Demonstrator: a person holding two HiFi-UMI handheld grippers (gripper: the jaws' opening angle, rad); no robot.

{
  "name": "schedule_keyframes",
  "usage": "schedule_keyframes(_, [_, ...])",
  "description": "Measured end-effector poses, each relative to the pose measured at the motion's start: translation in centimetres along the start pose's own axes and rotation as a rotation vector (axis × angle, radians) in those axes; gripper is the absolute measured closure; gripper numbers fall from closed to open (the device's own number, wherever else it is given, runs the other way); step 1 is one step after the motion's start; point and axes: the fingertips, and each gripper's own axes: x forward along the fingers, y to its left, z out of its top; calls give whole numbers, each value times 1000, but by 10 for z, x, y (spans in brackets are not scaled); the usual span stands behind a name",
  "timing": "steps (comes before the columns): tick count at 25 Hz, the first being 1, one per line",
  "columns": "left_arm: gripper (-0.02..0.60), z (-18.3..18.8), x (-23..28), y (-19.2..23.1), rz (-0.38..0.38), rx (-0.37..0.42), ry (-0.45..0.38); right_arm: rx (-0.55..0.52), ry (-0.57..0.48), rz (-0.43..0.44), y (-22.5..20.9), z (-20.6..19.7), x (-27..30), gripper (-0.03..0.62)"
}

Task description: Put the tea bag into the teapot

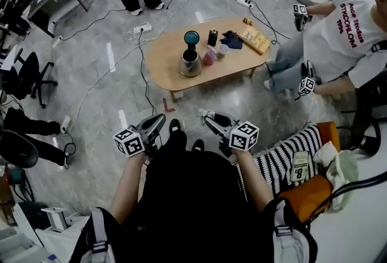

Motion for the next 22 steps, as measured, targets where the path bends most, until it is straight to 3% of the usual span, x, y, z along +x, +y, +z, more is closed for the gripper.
schedule_keyframes(3, [570,-1,7,10,-6,-16,19,4,-8,-25,-3,3,1,468])
schedule_keyframes(11, [569,19,43,29,-122,-7,90,39,-18,-152,-27,9,6,468])
schedule_keyframes(22, [569,63,54,93,-226,58,246,44,-11,-226,-29,29,97,470])
